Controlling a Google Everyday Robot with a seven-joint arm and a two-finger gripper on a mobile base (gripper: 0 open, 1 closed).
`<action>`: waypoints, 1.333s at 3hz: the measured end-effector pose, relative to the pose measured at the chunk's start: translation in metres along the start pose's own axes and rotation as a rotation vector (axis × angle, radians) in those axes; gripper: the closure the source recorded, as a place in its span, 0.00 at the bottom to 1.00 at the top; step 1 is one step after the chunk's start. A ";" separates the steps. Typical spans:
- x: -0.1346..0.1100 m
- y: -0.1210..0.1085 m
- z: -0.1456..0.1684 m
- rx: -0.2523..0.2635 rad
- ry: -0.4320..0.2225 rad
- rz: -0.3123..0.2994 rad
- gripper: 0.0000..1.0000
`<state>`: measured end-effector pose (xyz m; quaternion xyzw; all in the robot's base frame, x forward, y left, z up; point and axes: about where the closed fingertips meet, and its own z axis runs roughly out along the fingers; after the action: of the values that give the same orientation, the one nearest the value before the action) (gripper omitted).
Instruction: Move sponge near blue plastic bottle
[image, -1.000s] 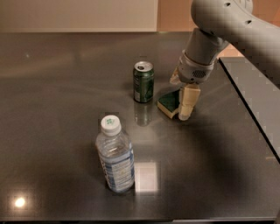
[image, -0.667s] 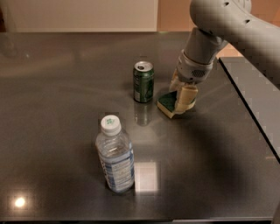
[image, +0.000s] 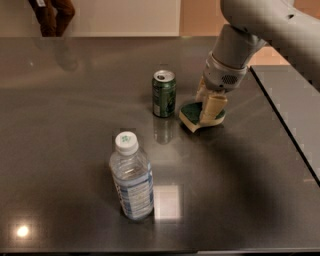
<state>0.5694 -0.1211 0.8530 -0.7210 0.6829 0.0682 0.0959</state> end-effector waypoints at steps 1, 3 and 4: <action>-0.007 0.017 -0.016 0.011 -0.006 -0.011 1.00; -0.021 0.073 -0.036 -0.001 0.000 -0.021 1.00; -0.027 0.101 -0.040 -0.012 0.009 -0.037 1.00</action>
Offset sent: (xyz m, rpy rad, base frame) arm -0.0869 0.0047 0.0482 -0.0096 -0.0039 0.0262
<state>0.4659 -0.1087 0.8940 -0.7343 0.6695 0.0673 0.0896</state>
